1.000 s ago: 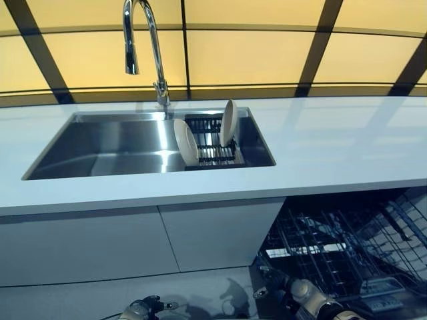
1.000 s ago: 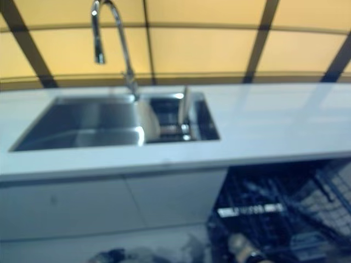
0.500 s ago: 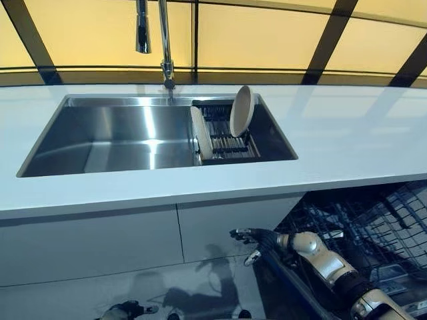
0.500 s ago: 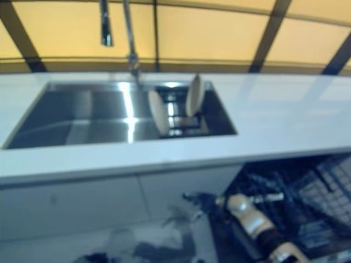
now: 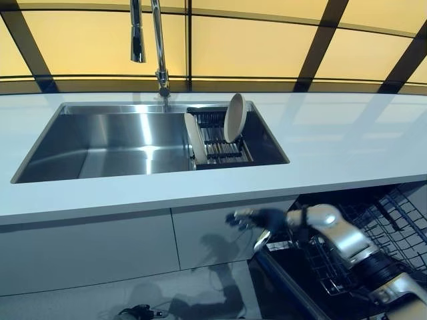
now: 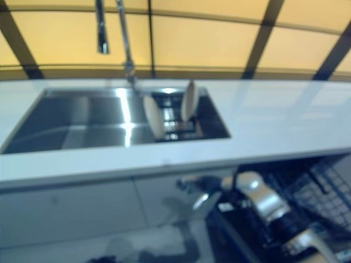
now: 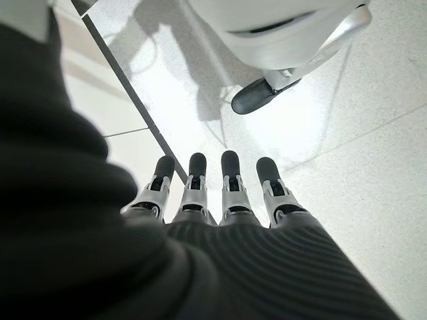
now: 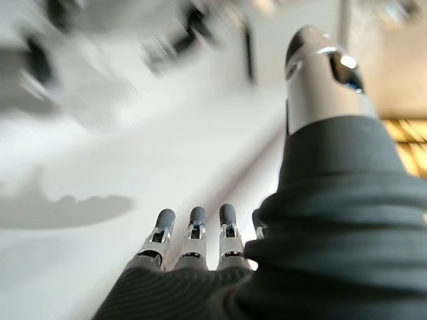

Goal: Take plates into dishwasher

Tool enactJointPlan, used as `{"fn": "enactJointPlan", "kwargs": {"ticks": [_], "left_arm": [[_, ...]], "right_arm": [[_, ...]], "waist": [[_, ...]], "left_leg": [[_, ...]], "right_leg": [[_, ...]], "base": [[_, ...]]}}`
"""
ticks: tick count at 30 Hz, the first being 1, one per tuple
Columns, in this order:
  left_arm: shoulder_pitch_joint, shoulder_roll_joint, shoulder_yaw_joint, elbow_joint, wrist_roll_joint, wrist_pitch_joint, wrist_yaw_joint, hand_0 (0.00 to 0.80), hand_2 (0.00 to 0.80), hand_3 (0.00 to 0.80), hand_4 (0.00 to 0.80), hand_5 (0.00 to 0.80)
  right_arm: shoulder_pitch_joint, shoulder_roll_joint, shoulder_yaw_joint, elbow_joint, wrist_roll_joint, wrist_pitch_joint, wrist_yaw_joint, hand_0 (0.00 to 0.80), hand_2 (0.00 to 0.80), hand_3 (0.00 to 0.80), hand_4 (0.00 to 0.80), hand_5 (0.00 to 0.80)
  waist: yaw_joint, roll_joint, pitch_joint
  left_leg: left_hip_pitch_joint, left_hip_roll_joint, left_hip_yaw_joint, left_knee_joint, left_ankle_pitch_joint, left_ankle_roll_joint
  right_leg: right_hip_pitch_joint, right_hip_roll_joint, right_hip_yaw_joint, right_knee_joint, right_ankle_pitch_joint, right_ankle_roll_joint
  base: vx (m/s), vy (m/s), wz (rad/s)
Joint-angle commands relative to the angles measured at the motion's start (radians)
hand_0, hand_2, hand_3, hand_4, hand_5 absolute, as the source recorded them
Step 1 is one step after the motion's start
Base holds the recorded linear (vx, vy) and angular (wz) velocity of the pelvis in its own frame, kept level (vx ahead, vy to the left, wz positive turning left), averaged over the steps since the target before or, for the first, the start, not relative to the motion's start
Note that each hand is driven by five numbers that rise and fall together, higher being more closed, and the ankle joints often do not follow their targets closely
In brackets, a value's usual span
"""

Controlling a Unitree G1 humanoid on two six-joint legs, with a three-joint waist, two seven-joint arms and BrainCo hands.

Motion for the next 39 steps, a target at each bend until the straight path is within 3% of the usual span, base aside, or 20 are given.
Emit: {"fn": "enactJointPlan", "kwargs": {"ticks": [1, 6, 9, 13, 17, 20, 22, 23, 24, 26, 28, 30, 31, 32, 33, 34, 37, 39], "left_arm": [[-0.03, 0.031, -0.005, 0.041, 0.051, -0.038, -0.009, 0.0, 0.0, 0.0, 0.0, 0.0], [-0.021, 0.03, -0.028, 0.053, 0.048, -0.052, -0.004, 0.0, 0.0, 0.0, 0.0, 0.0], [-0.023, 0.031, -0.042, 0.068, 0.036, -0.053, -0.005, 0.0, 0.0, 0.0, 0.0, 0.0], [-0.036, 0.031, -0.064, 0.083, 0.019, -0.049, -0.011, 0.0, 0.0, 0.0, 0.0, 0.0], [-0.043, 0.028, -0.079, 0.08, 0.004, -0.048, 0.011, 0.0, 0.0, 0.0, 0.0, 0.0], [-0.045, 0.026, -0.074, 0.075, -0.01, -0.049, 0.027, 0.0, 0.0, 0.0, 0.0, 0.0], [-0.045, 0.024, -0.073, 0.071, -0.016, -0.057, 0.027, 0.0, 0.0, 0.0, 0.0, 0.0], [-0.045, 0.02, -0.069, 0.064, -0.009, -0.064, 0.028, 0.0, 0.0, 0.0, 0.0, 0.0], [-0.052, 0.018, -0.082, 0.044, 0.001, -0.068, 0.019, 0.0, 0.0, 0.0, 0.0, 0.0], [-0.082, 0.019, -0.1, 0.014, 0.021, -0.038, -0.021, 0.0, 0.0, 0.0, 0.0, 0.0], [-0.099, 0.021, -0.137, 0.003, 0.002, -0.02, -0.036, 0.0, 0.0, 0.0, 0.0, 0.0], [-0.094, 0.036, -0.137, -0.012, 0.024, -0.007, -0.051, 0.0, 0.0, 0.0, 0.0, 0.0], [-0.084, 0.051, -0.144, -0.022, 0.026, 0.007, -0.052, 0.0, 0.0, 0.0, 0.0, 0.0], [-0.081, 0.063, -0.15, -0.028, 0.014, 0.018, -0.049, 0.0, 0.0, 0.0, 0.0, 0.0], [-0.081, 0.077, -0.155, -0.03, -0.014, 0.023, -0.048, 0.0, 0.0, 0.0, 0.0, 0.0], [-0.089, 0.083, -0.153, -0.025, -0.034, 0.021, -0.045, 0.0, 0.0, 0.0, 0.0, 0.0], [-0.091, 0.082, -0.127, -0.028, -0.048, 0.013, -0.022, 0.0, 0.0, 0.0, 0.0, 0.0], [-0.085, 0.081, -0.117, -0.04, -0.039, 0.015, -0.037, 0.0, 0.0, 0.0, 0.0, 0.0]], "right_arm": [[-0.161, -0.031, -0.131, 0.044, 0.258, -0.116, -0.14, 0.0, 0.0, 0.0, 0.0, 0.0], [-0.318, -0.085, -0.25, 0.164, 0.439, -0.179, -0.337, 0.0, 0.0, 0.0, 0.0, 0.0], [-0.418, -0.137, -0.248, 0.218, 0.532, -0.205, -0.432, 0.0, 0.0, 0.0, 0.0, 0.0], [-0.588, -0.191, -0.199, 0.363, 0.487, -0.221, -0.641, 0.0, 0.0, 0.0, 0.0, 0.0], [-0.756, -0.241, -0.065, 0.494, 0.299, -0.21, -0.844, 0.0, 0.0, 0.0, 0.0, 0.0], [-0.887, -0.266, 0.057, 0.593, 0.183, -0.188, -0.919, 0.0, 0.0, 0.0, 0.0, 0.0], [-0.955, -0.266, 0.126, 0.648, 0.108, -0.186, -0.965, 0.0, 0.0, 0.0, 0.0, 0.0], [-1.007, -0.266, 0.185, 0.682, 0.024, -0.186, -1.013, 0.0, 0.0, 0.0, 0.0, 0.0], [-1.036, -0.275, 0.221, 0.682, -0.059, -0.186, -1.077, 0.0, 0.0, 0.0, 0.0, 0.0], [-1.064, -0.28, 0.245, 0.677, -0.263, -0.199, -1.13, 0.0, 0.0, 0.0, 0.0, 0.0], [-1.088, -0.316, 0.3, 0.654, -0.423, -0.212, -1.178, 0.0, 0.0, 0.0, 0.0, 0.0], [-1.089, -0.346, 0.338, 0.62, -0.587, -0.209, -1.194, 0.0, 0.0, 0.0, 0.0, 0.0], [-1.088, -0.38, 0.381, 0.58, -0.669, -0.203, -1.206, 0.0, 0.0, 0.0, 0.0, 0.0], [-1.087, -0.402, 0.409, 0.548, -0.73, -0.195, -1.214, 0.0, 0.0, 0.0, 0.0, 0.0], [-1.086, -0.418, 0.436, 0.524, -0.802, -0.192, -1.205, 0.0, 0.0, 0.0, 0.0, 0.0], [-1.092, -0.417, 0.466, 0.534, -0.843, -0.203, -1.218, 0.0, 0.0, 0.0, 0.0, 0.0], [-1.088, -0.411, 0.482, 0.527, -0.863, -0.186, -1.24, 0.0, 0.0, 0.0, 0.0, 0.0], [-1.074, -0.431, 0.497, 0.544, -0.91, -0.212, -1.25, 0.0, 0.0, 0.0, 0.0, 0.0]], "waist": [[0.01, -0.018, 0.012], [0.019, -0.015, 0.001], [0.028, -0.016, -0.006], [0.049, -0.022, -0.013], [0.072, -0.033, -0.02], [0.09, -0.042, -0.019], [0.097, -0.054, -0.012], [0.106, -0.063, 0.003], [0.124, -0.066, 0.029], [0.139, -0.055, 0.052], [0.148, -0.043, 0.059], [0.133, -0.035, 0.058], [0.112, -0.025, 0.066], [0.096, -0.024, 0.072], [0.083, -0.023, 0.08], [0.078, -0.034, 0.086], [0.082, -0.042, 0.086], [0.094, -0.051, 0.071]], "left_leg": [[-0.006, -0.027, -0.007, 0.004, -0.017, 0.051], [0.013, -0.025, -0.012, 0.005, -0.03, 0.048], [0.021, -0.024, -0.019, 0.005, -0.033, 0.043], [0.026, -0.022, -0.035, 0.004, -0.033, 0.035], [0.02, -0.02, -0.056, 0.002, -0.023, 0.027], [0.017, -0.011, -0.074, 0.014, -0.019, 0.018], [0.006, 0.001, -0.06, 0.079, -0.033, 0.008], [-0.037, 0.003, -0.046, 0.178, -0.049, 0.002], [-0.126, 0.001, -0.046, 0.268, -0.01, -0.017], [-0.158, 0.013, -0.04, 0.213, 0.022, -0.024], [-0.17, -0.026, -0.063, 0.165, 0.026, 0.009], [-0.139, -0.036, -0.068, 0.133, 0.029, 0.03], [-0.11, -0.04, -0.085, 0.104, 0.03, 0.044], [-0.093, -0.042, -0.102, 0.091, 0.027, 0.049], [-0.077, -0.033, -0.117, 0.089, 0.022, 0.048], [-0.066, -0.029, -0.123, 0.087, 0.006, 0.044], [-0.077, -0.01, -0.121, 0.093, -0.01, 0.045], [-0.087, 0.0, -0.12, 0.072, 0.005, 0.034]], "right_leg": [[-0.01, -0.024, 0.03, 0.066, 0.004, 0.045], [0.018, -0.02, 0.024, 0.059, -0.012, 0.04], [0.033, -0.017, 0.018, 0.054, -0.02, 0.037], [0.052, -0.013, 0.004, 0.045, -0.027, 0.03], [0.063, -0.009, -0.01, 0.038, -0.031, 0.023], [0.072, -0.001, -0.017, 0.034, -0.04, 0.011], [0.07, -0.001, -0.022, 0.037, -0.045, -0.001], [0.07, -0.007, -0.031, 0.048, -0.048, -0.014], [0.083, -0.005, -0.033, 0.053, -0.048, -0.019], [0.093, -0.008, -0.046, 0.06, -0.049, -0.005], [0.083, -0.012, -0.04, 0.123, -0.08, 0.007], [0.03, -0.016, -0.032, 0.213, -0.072, 0.02], [-0.048, -0.024, 0.0, 0.32, -0.036, 0.043], [-0.092, -0.032, 0.031, 0.341, -0.009, 0.053], [-0.108, -0.039, 0.052, 0.297, -0.016, 0.053], [-0.12, -0.057, 0.048, 0.199, 0.021, 0.066], [-0.096, -0.046, 0.052, 0.116, 0.034, 0.068], [-0.064, -0.031, 0.028, 0.05, 0.05, 0.068]], "base": [[0.056, -0.051, -0.05], [0.051, -0.027, -0.01], [0.062, -0.013, 0.02], [0.06, -0.019, 0.05], [0.045, -0.018, 0.06], [0.053, -0.023, 0.11], [0.047, 0.0, 0.1], [0.028, 0.014, 0.04], [0.017, 0.063, 0.21], [0.007, 0.129, 0.58], [0.032, 0.125, 0.66], [0.087, 0.073, 0.25], [0.146, 0.018, 0.12], [0.193, -0.06, 0.22], [0.157, -0.202, 0.37], [0.131, -0.264, 0.5], [0.078, -0.246, 0.24], [0.119, -0.197, 0.1]]}}
